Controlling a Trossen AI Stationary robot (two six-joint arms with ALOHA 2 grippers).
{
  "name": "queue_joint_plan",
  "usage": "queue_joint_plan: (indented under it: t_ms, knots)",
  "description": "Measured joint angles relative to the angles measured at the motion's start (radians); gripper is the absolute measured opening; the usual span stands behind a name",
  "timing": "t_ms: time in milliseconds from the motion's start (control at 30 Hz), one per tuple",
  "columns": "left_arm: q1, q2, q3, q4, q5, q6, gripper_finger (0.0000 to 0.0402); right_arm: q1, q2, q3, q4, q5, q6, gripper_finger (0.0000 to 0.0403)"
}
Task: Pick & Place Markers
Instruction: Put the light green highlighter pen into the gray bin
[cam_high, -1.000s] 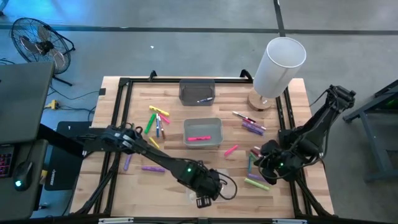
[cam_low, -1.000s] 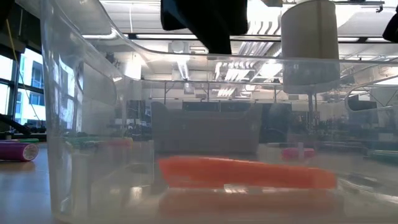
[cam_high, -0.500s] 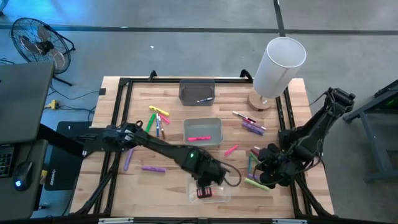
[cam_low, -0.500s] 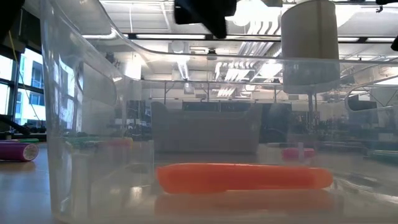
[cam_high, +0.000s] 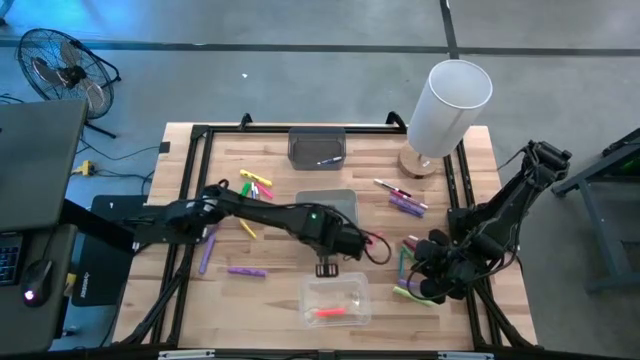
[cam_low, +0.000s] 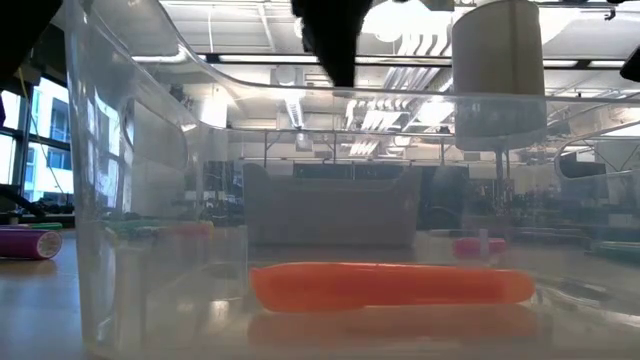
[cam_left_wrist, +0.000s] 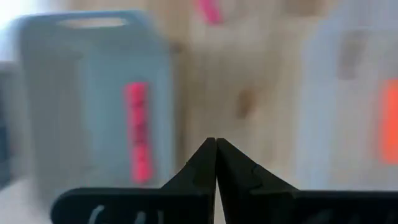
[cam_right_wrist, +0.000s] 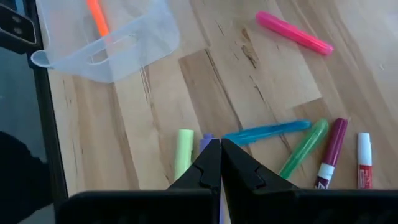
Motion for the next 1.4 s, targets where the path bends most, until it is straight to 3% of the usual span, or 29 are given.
queue_joint_plan:
  t_ms: [100,200,267,333,433,500,600,667,733,967,1200,1300,1400]
  knots:
    - [0.014,-0.031,0.006,-0.007,-0.064,0.012,0.0002,0.000,0.000,0.000,-0.018,-0.011,0.037,0.0000]
    - [0.025,-0.084,-0.028,-0.028,-0.072,0.046,0.0001,0.001,0.000,0.000,-0.023,-0.018,0.061,0.0000]
    - [0.044,-0.121,-0.085,0.054,-0.049,0.056,0.0001,0.001,0.000,0.000,-0.022,-0.018,0.061,0.0000]
    - [0.050,-0.186,-0.190,0.044,-0.045,0.057,0.0001,0.001,0.000,0.000,-0.023,-0.016,0.066,0.0000]
    - [0.072,-0.281,-0.364,0.222,-0.009,0.048,0.0001,0.001,0.000,0.000,-0.022,0.001,0.087,0.0000]
    - [0.071,-0.378,-0.524,0.245,0.020,0.026,0.0000,0.001,0.000,0.000,-0.020,-0.001,0.088,0.0000]
    - [0.071,-0.501,-0.735,0.467,0.049,-0.015,0.0000,0.001,0.000,0.000,-0.013,-0.007,0.092,0.0000]
    - [0.069,-0.602,-0.884,0.476,0.063,-0.056,0.0000,-0.004,0.000,0.000,-0.013,-0.015,0.114,0.0000]
    - [0.062,-0.684,-1.004,0.621,0.067,-0.096,0.0000,-0.010,0.000,0.005,-0.015,-0.036,0.136,0.0000]
    - [0.049,-0.989,-1.368,0.767,0.091,-0.215,0.0000,-0.056,0.067,0.123,-0.106,-0.080,0.151,0.0000]
    - [0.051,-1.231,-1.556,0.814,0.088,-0.298,0.0000,-0.079,0.257,0.326,-0.356,-0.208,0.133,0.0000]
    - [0.051,-1.273,-1.577,0.861,0.081,-0.309,0.0000,-0.077,0.330,0.360,-0.416,-0.280,0.133,0.0000]
    - [0.051,-1.299,-1.593,0.835,0.064,-0.293,0.0000,-0.069,0.388,0.360,-0.414,-0.285,0.141,0.0000]
